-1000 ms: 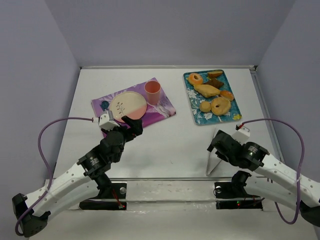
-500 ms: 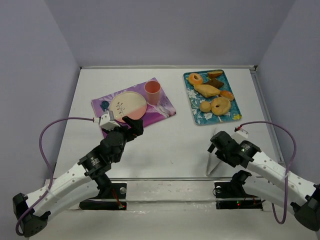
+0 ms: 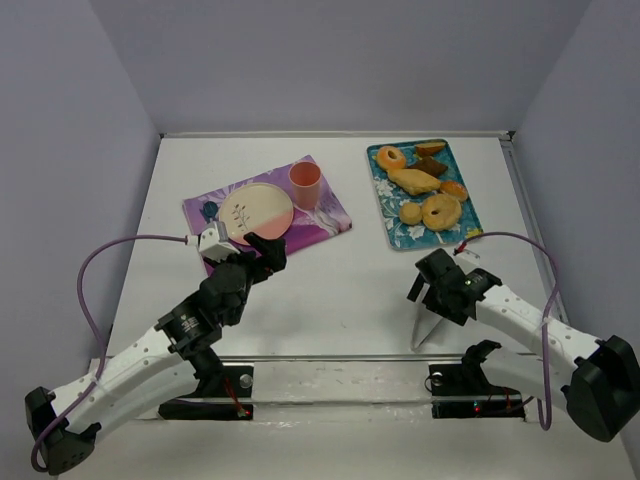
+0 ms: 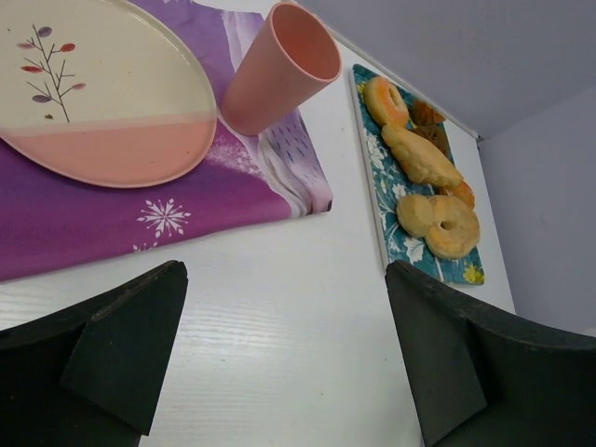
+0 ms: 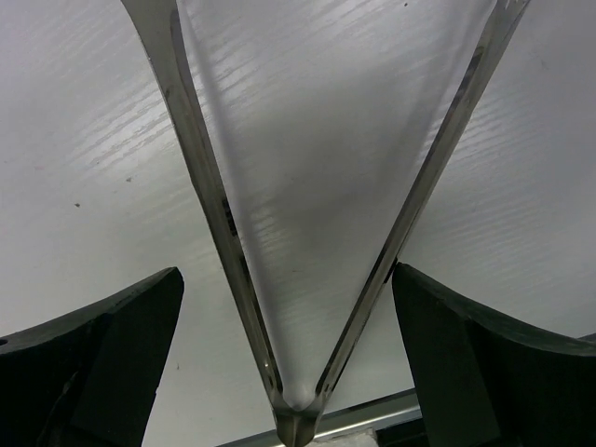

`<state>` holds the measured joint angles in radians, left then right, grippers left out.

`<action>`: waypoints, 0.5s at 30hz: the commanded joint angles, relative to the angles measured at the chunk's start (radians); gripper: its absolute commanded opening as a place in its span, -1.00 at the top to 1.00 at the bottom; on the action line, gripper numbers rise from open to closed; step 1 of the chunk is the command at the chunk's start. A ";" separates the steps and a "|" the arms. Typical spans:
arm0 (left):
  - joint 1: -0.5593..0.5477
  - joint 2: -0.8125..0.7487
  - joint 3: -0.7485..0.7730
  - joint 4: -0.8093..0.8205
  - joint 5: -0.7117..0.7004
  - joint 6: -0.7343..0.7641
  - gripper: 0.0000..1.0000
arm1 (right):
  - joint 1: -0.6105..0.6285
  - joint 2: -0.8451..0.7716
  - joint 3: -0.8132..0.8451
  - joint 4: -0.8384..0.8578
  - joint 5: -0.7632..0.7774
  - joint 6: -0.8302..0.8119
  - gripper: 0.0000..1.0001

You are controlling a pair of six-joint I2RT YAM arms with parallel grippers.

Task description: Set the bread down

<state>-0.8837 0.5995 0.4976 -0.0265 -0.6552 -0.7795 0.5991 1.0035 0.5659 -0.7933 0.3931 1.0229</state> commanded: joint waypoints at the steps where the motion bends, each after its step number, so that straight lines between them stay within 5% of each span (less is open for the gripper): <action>1: 0.002 -0.018 -0.017 0.040 -0.053 0.005 -0.98 | -0.035 0.010 0.003 0.046 -0.031 -0.027 -0.99; 15: 0.003 -0.063 -0.021 0.002 -0.133 -0.009 -0.98 | -0.136 0.162 0.061 0.066 -0.126 -0.162 -0.99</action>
<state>-0.8837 0.5503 0.4839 -0.0490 -0.7124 -0.7841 0.4885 1.1240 0.5747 -0.7540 0.3126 0.9283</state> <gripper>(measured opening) 0.990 0.994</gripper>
